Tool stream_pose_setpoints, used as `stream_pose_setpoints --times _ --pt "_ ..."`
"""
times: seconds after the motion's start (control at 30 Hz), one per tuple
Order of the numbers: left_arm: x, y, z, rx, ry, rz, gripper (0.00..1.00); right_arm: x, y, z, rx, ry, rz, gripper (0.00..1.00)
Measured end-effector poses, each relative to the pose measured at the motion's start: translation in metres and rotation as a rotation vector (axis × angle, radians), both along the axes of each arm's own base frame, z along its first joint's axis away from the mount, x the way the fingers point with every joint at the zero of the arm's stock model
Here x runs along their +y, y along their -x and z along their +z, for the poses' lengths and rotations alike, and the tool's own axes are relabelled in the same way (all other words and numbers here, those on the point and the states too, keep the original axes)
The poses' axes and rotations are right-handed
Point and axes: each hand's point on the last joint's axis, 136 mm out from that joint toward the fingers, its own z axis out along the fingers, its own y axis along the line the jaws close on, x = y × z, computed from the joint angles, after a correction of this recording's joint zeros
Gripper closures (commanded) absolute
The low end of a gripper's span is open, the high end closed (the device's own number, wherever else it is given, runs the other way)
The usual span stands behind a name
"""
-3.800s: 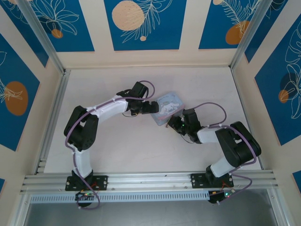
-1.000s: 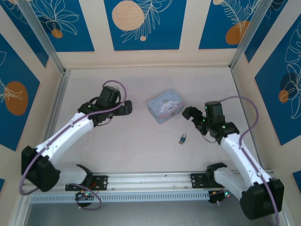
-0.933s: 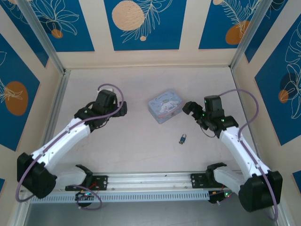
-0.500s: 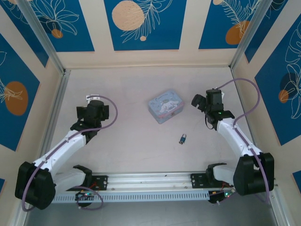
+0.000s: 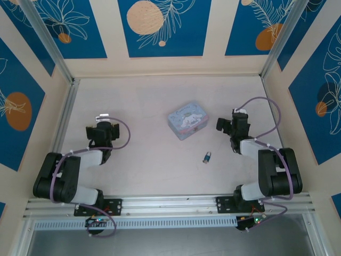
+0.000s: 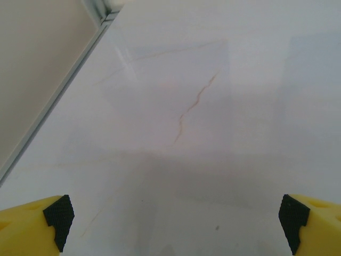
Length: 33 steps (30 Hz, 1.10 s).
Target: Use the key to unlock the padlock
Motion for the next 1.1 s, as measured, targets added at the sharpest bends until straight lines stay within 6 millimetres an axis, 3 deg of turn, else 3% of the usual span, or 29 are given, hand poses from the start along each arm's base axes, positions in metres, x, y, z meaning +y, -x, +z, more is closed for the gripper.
stream_pose_setpoints --times 0.23,0.47,1.1 --pt "-0.019 -0.017 -0.010 -0.012 0.069 -0.167 0.00 0.024 -0.001 -0.014 -0.094 -0.049 0.170 0.01" --pt "-0.033 -0.022 -0.013 -0.024 0.126 -0.283 0.00 0.029 -0.010 0.003 -0.173 -0.068 0.215 0.00" --pt "-0.040 -0.023 -0.012 -0.028 0.144 -0.324 0.00 0.032 -0.013 0.010 -0.201 -0.058 0.231 0.01"
